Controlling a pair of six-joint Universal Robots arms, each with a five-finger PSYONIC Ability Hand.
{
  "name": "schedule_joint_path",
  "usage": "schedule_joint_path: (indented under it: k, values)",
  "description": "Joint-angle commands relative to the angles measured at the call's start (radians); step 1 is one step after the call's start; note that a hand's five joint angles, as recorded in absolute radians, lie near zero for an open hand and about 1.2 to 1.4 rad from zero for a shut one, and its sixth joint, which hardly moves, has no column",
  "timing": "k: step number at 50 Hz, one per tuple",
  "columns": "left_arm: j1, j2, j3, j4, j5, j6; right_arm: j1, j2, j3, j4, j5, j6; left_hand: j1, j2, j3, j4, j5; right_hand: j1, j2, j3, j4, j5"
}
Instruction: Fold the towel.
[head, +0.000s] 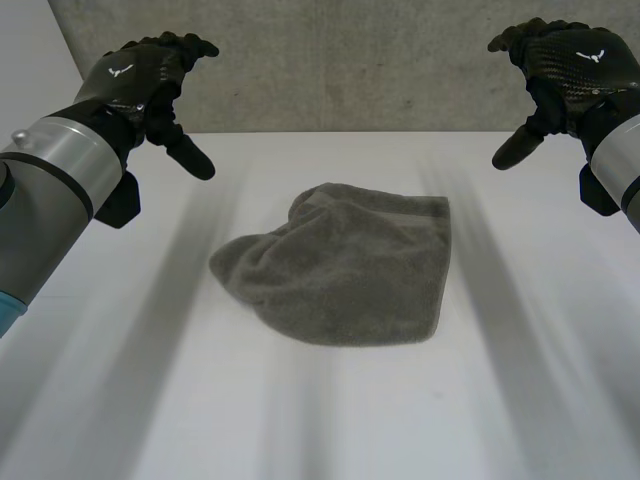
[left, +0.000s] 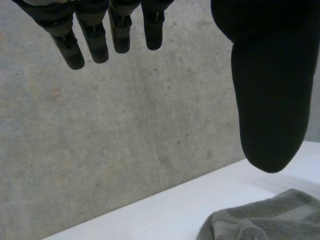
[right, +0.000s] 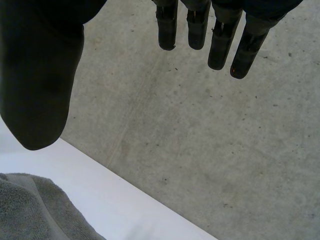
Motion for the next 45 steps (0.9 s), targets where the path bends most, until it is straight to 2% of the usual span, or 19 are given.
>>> schedule_joint_path:
  k: [1,11,13,15,16,21,24,26,32,35,36,37,38,39,40,41,42,45]
  values:
    - [0.000,0.005,-0.002,0.001,-0.012,0.001,0.000,0.000,-0.001,0.000,0.001,0.001,0.014,0.019,0.017,0.018,0.000,-0.057,-0.073,-0.068,-0.081,-0.060]
    - [-0.007,-0.033,-0.025,0.016,-0.005,0.002,0.011,0.015,0.003,0.004,-0.056,-0.019,0.008,0.013,0.011,0.012,-0.006,-0.057,-0.073,-0.068,-0.081,-0.060]
    - [-0.007,-0.123,-0.009,0.025,-0.004,0.007,0.011,0.054,0.011,0.008,-0.111,-0.034,0.008,0.013,0.011,0.012,-0.006,-0.057,-0.073,-0.068,-0.081,-0.060]
    - [-0.007,-0.180,0.004,0.028,-0.002,0.013,0.011,0.080,0.013,0.006,-0.130,-0.041,0.014,0.019,0.017,0.017,0.000,-0.057,-0.073,-0.068,-0.081,-0.060]
    - [-0.007,-0.181,0.005,0.028,-0.002,0.013,0.011,0.080,0.013,0.006,-0.130,-0.042,0.014,0.019,0.017,0.017,0.000,-0.057,-0.073,-0.068,-0.081,-0.060]
    - [-0.043,-0.418,0.112,0.045,0.002,0.076,0.012,0.137,0.010,0.008,-0.144,-0.051,0.023,0.027,0.026,0.026,0.008,-0.057,-0.073,-0.068,-0.081,-0.060]
    - [-0.066,-0.477,0.146,0.048,0.002,0.096,0.012,0.140,0.008,0.009,-0.144,-0.052,0.026,0.030,0.029,0.029,0.011,-0.057,-0.073,-0.068,-0.081,-0.060]
    - [-0.092,-0.573,0.210,0.051,0.004,0.134,0.011,0.143,0.008,0.009,-0.145,-0.052,0.023,0.027,0.026,0.026,0.009,-0.057,-0.073,-0.068,-0.081,-0.060]
    - [-0.108,-0.668,0.253,0.051,0.004,0.170,0.008,0.146,0.020,0.009,-0.145,-0.052,0.026,0.030,0.029,0.029,0.011,-0.057,-0.073,-0.068,-0.081,-0.060]
    - [-0.131,-0.702,0.259,0.051,0.002,0.180,0.005,0.146,0.023,0.009,-0.145,-0.052,0.102,0.107,0.105,0.106,0.088,-0.057,-0.073,-0.068,-0.081,-0.060]
    - [-0.145,-0.714,0.262,0.051,0.002,0.185,0.002,0.146,0.026,0.009,-0.145,-0.052,0.207,0.211,0.210,0.210,0.192,-0.057,-0.073,-0.068,-0.081,-0.060]
    - [-0.160,-0.717,0.264,0.048,0.004,0.191,0.002,0.146,0.026,0.011,-0.145,-0.052,0.554,0.558,0.556,0.557,0.539,-0.057,-0.073,-0.068,-0.081,-0.060]
    - [-0.160,-0.717,0.264,0.048,0.004,0.191,0.002,0.146,0.026,0.011,-0.145,-0.052,0.557,0.562,0.560,0.561,0.543,-0.057,-0.073,-0.068,-0.081,-0.060]
    - [-0.172,-0.717,0.261,0.047,0.004,0.196,0.000,0.144,0.026,0.009,-0.145,-0.052,0.903,0.908,0.906,0.906,0.889,-0.057,-0.073,-0.068,-0.081,-0.060]
    - [-0.172,-0.717,0.261,0.047,0.004,0.196,0.000,0.144,0.025,0.011,-0.145,-0.052,0.907,0.911,0.909,0.910,0.892,-0.057,-0.073,-0.068,-0.081,-0.060]
    - [-0.187,-0.716,0.258,0.044,0.004,0.199,0.000,0.144,0.025,0.011,-0.145,-0.052,1.133,1.138,1.136,1.137,1.119,-0.057,-0.073,-0.068,-0.081,-0.060]
    - [-0.203,-0.710,0.253,0.041,0.007,0.199,0.000,0.143,0.025,0.011,-0.147,-0.052,1.202,1.207,1.205,1.205,1.188,-0.057,-0.073,-0.068,-0.081,-0.060]
    - [-0.252,-0.682,0.226,0.015,0.011,0.202,0.000,0.138,0.023,0.011,-0.147,-0.052,1.203,1.207,1.205,1.206,1.188,-0.057,-0.073,-0.068,-0.081,-0.060]
